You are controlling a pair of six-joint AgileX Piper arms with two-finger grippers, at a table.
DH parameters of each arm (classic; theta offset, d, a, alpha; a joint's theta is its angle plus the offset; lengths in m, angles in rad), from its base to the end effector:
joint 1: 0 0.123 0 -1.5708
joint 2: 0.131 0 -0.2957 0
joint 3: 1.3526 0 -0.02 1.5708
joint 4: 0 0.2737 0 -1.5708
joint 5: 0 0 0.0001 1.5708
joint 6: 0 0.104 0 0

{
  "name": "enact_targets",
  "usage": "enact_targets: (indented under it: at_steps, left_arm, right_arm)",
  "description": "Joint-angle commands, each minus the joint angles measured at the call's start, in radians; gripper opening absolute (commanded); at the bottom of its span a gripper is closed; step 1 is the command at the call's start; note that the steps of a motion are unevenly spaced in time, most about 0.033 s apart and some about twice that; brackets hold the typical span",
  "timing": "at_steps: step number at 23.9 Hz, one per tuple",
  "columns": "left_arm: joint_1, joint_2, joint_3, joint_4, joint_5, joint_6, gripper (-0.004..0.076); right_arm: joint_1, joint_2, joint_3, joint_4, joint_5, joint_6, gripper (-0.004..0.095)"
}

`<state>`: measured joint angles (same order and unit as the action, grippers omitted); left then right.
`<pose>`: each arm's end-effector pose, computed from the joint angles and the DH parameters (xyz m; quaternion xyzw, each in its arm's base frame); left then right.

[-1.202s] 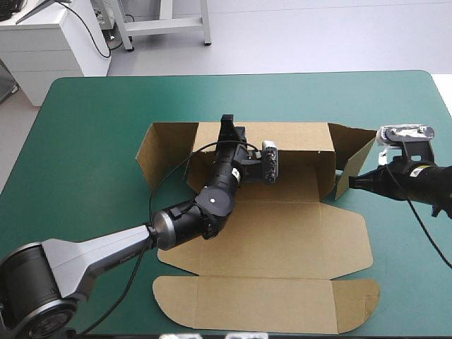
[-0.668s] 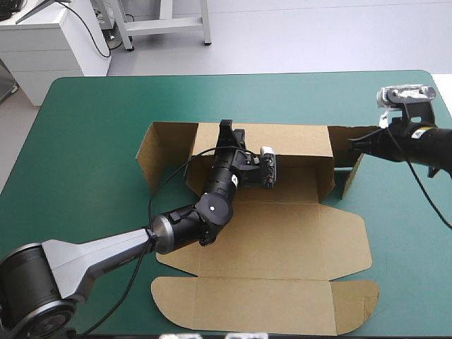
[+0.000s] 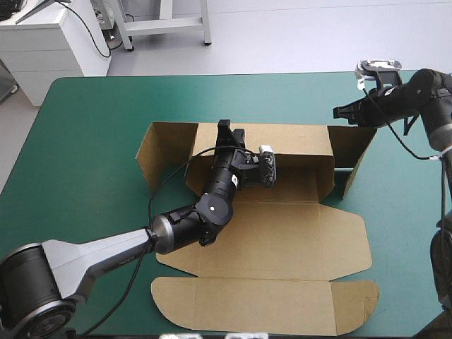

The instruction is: Fold the box

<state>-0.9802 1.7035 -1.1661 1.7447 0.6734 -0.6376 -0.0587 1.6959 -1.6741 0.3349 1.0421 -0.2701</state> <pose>0.2816 -0.3051 0.2822 0.5777 0.5364 0.3100 0.5314 0.4056 0.0057 0.3656 -0.0614 0.9416 0.1128 0.3113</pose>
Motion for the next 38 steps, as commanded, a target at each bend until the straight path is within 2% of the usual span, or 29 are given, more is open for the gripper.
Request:
enact_targets:
  at_steps: [1,10,15,18,22,25,29,30,38]
  left_arm:
    - [-0.005,-0.047,-0.017,0.042,0.030,-0.031,-0.0008]
    - [-0.005,-0.047,-0.017,0.042,0.047,-0.048,-0.0008]
    - [-0.005,-0.047,-0.025,0.042,0.057,-0.061,-0.0008]
    - [-0.005,-0.047,-0.099,0.042,0.081,-0.133,-0.0008]
    - [-0.005,-0.047,-0.131,0.034,0.071,-0.133,-0.0008]
    - [-0.005,-0.036,-0.131,0.014,0.064,-0.113,-0.0008]
    - [-0.005,0.018,-0.131,-0.018,0.061,-0.016,-0.0008]
    - [-0.005,0.026,-0.131,-0.011,0.059,-0.016,-0.0008]
    - [-0.005,0.039,-0.131,-0.013,0.025,-0.016,-0.0008]
  right_arm:
    - [-0.005,-0.022,-0.037,0.010,0.051,-0.031,-0.0017]
    - [-0.005,-0.040,-0.037,0.021,0.203,-0.069,-0.0017]
    - [-0.005,-0.084,-0.002,0.024,0.203,-0.077,-0.0017]
    - [-0.005,-0.115,0.009,-0.032,0.203,-0.073,-0.0017]
    - [-0.005,-0.122,0.014,0.016,0.203,-0.070,-0.0017]
    - [-0.005,-0.140,0.014,0.080,0.203,-0.089,-0.0017]
    - [-0.005,-0.172,0.041,0.052,0.203,-0.104,-0.0017]
    - [-0.005,-0.179,0.067,0.052,0.199,-0.112,-0.0017]
    - [-0.005,-0.253,0.362,0.103,-0.050,-0.182,-0.0019]
